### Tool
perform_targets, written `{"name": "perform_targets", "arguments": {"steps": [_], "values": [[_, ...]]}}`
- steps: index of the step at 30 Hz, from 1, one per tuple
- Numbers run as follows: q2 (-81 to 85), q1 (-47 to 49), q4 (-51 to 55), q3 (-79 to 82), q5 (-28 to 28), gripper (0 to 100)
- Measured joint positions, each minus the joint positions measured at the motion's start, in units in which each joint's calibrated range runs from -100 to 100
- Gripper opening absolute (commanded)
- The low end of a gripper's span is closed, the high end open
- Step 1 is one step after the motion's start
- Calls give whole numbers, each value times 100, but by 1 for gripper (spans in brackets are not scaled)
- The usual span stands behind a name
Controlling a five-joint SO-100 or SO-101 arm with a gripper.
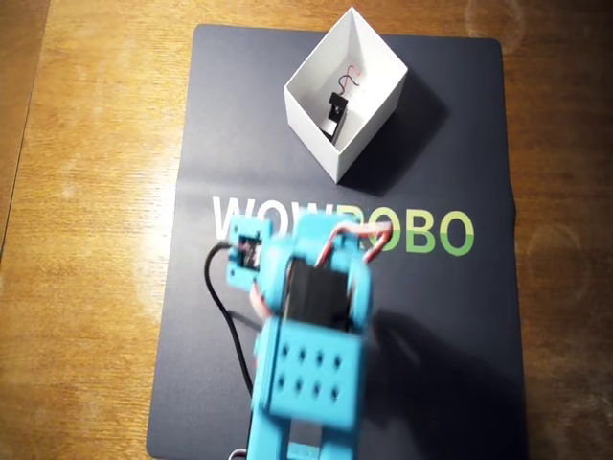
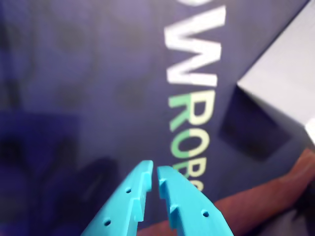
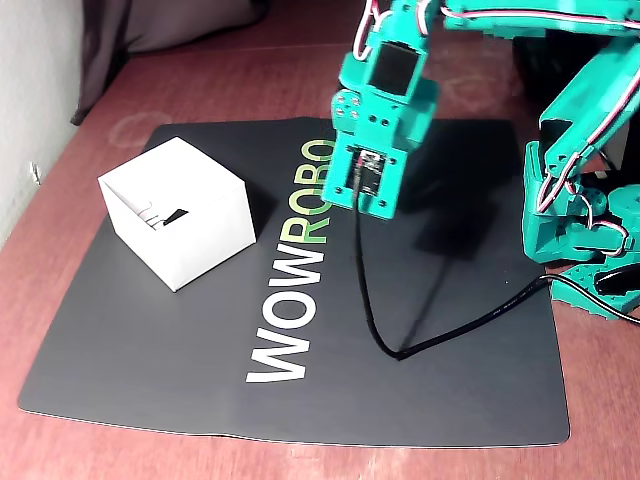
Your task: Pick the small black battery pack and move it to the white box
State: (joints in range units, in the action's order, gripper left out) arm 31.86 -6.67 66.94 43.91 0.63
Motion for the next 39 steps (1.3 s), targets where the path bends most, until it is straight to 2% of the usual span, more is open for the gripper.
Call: {"name": "perform_targets", "arguments": {"steps": [5,10,17,26,39], "values": [[1729,680,-192,1718,-95,1],[3814,742,-436,3609,-95,1],[5788,927,70,4645,-79,1],[6568,939,96,4864,-79,1],[6686,939,96,4927,-79,1]]}}
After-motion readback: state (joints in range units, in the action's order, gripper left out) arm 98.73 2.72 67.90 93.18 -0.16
